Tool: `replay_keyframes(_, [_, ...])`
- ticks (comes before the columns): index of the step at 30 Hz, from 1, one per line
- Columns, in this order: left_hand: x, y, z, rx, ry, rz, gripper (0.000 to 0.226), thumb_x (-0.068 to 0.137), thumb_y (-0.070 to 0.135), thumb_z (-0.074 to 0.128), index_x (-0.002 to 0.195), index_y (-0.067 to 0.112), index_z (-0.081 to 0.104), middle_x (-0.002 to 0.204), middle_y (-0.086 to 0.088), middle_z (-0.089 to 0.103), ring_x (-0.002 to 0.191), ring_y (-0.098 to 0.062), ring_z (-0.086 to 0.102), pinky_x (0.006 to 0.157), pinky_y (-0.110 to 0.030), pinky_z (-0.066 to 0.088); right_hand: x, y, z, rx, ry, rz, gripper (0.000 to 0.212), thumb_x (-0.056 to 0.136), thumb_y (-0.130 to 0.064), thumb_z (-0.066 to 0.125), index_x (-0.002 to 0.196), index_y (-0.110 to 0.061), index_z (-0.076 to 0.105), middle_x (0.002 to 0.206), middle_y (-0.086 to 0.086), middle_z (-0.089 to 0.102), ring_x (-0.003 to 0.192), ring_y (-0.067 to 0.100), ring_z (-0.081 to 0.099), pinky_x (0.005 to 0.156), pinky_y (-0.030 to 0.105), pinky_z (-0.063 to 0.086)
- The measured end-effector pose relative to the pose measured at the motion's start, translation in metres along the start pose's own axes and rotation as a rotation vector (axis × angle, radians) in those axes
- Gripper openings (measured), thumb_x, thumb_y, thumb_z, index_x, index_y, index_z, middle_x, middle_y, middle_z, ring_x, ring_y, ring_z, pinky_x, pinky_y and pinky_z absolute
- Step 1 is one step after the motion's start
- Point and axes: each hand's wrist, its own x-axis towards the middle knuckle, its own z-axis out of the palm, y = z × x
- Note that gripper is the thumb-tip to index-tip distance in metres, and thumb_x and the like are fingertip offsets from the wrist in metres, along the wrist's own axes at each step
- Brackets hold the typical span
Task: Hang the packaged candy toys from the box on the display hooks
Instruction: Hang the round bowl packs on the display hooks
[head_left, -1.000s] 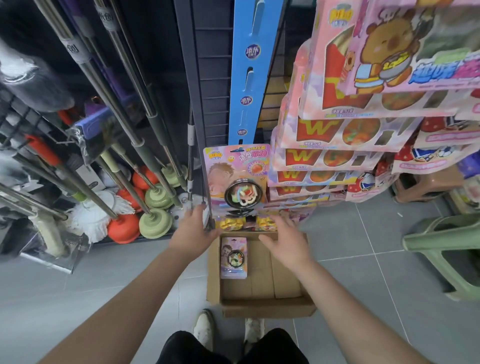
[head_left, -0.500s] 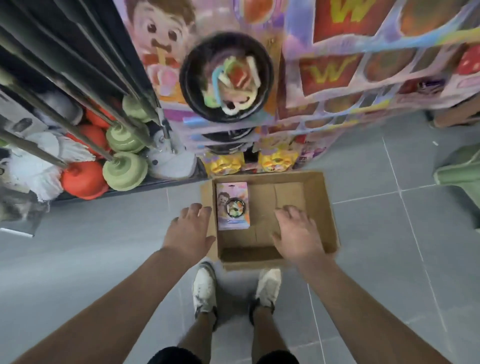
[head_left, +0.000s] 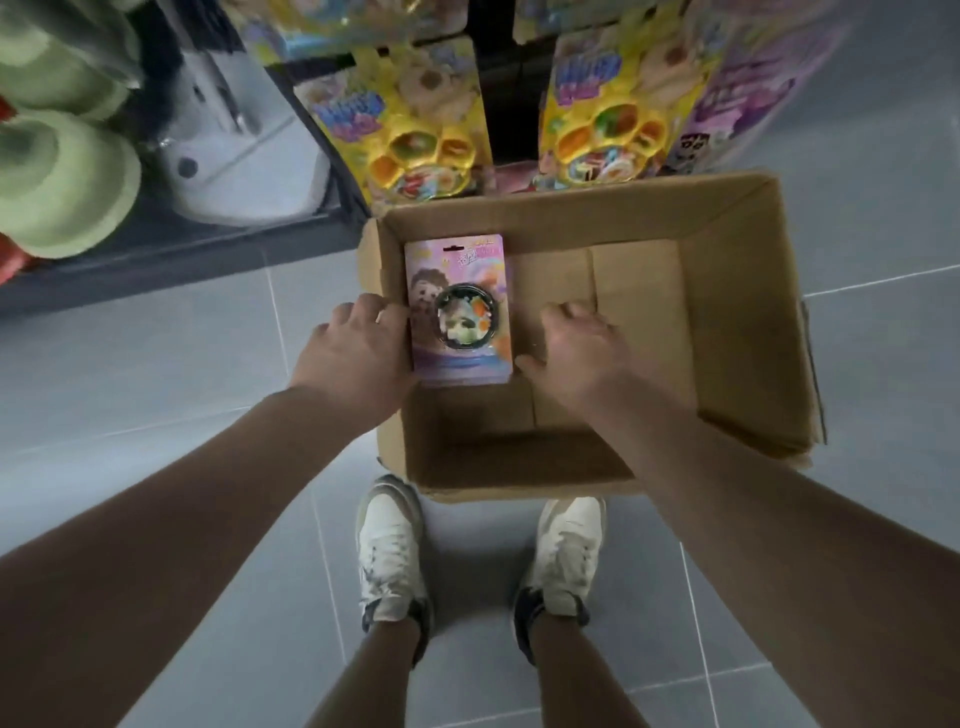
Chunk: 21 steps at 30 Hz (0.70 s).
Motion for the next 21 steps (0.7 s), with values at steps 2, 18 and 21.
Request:
replay_keyframes(2, [0.015, 0.0, 0.013, 0.006, 0.013, 0.011, 0.059, 0.096, 0.039, 0.064, 0.144, 0.013, 0.042, 0.148, -0.015, 0.044, 0.135, -0.037, 0.044, 0.108, -0.048, 0.043, 0.022, -0.002, 0.018, 0.078, -0.006, 0.026, 0.055, 0.095, -0.053, 0.06, 0.137, -0.02, 0.047, 0.139, 0.009, 0.05, 0.128, 0.029, 0.049, 0.1, 0.042, 0.043])
replay_keyframes(18, [0.049, -0.009, 0.068, 0.109, 0.214, 0.214, 0.064, 0.08, 0.022, 0.08, 0.137, 0.003, 0.059, 0.14, -0.022, 0.055, 0.133, -0.046, 0.048, 0.126, -0.057, 0.004, 0.096, -0.006, 0.088, 0.795, 0.027, 0.182, 0.041, 0.082, -0.048, 0.079, 0.11, -0.027, 0.057, 0.108, -0.006, 0.066, 0.096, 0.013, 0.063, 0.065, 0.025, 0.045])
replay_keyframes(21, [0.043, 0.001, 0.059, -0.022, 0.144, 0.209, 0.065, 0.088, 0.027, 0.074, 0.146, 0.008, 0.05, 0.149, -0.016, 0.048, 0.139, -0.037, 0.041, 0.124, -0.046, 0.024, 0.075, 0.023, 0.079, 0.91, 0.023, 0.252, 0.042, 0.078, -0.05, 0.081, 0.106, -0.026, 0.063, 0.106, -0.006, 0.071, 0.097, 0.014, 0.068, 0.08, 0.033, 0.056])
